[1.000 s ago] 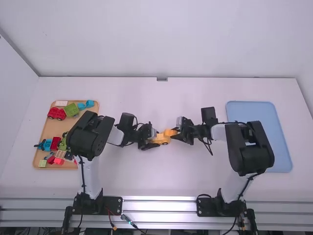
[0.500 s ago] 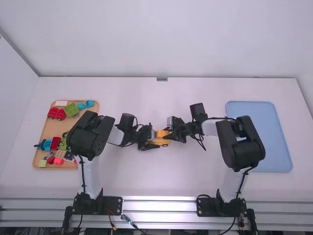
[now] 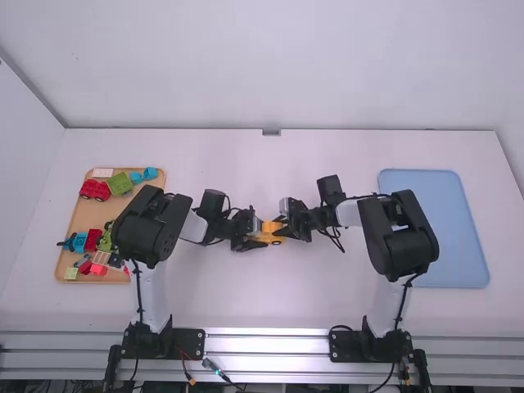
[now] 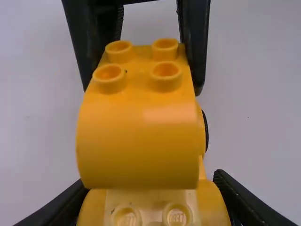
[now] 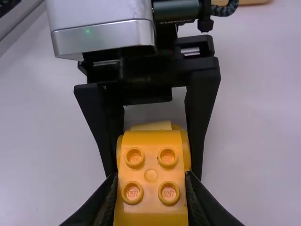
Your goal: Assemble lego blocks to make yellow taxi
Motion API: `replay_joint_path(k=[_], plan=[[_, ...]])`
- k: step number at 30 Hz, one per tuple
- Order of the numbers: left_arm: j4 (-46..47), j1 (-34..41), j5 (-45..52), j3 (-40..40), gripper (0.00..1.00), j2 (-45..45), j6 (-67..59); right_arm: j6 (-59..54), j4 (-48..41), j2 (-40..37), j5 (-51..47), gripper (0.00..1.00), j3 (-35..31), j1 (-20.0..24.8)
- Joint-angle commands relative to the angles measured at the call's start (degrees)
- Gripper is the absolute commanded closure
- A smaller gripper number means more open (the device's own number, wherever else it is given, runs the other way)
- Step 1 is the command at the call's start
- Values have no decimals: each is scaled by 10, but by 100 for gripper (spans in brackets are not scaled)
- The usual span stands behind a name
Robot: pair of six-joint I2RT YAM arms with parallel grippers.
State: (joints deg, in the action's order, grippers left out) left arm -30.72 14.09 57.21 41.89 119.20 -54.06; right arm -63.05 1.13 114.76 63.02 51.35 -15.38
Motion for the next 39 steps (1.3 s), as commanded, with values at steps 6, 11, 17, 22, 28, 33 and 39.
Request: replay_joint_path(k=[6,11,17,22,28,33,39], plan=[[7,2,-18,2,47,16,-13,-24,-5,11,15,89,7,-13],[22,2,-17,2,48,16,-25,-23,-2,11,-5,91,8,-31],[49,2,-17,7,50,16,-35,-24,-3,11,-14,92,8,-30],[50,2,-15,4,50,16,-35,-23,-4,11,-13,92,7,-20],[50,2,-11,-1,53,16,-59,-24,-12,11,-16,92,8,-19],[52,2,-11,-1,53,16,-58,-28,-18,11,-28,93,8,-20],[53,2,-11,0,54,16,-58,-28,-14,11,-30,94,8,-35]])
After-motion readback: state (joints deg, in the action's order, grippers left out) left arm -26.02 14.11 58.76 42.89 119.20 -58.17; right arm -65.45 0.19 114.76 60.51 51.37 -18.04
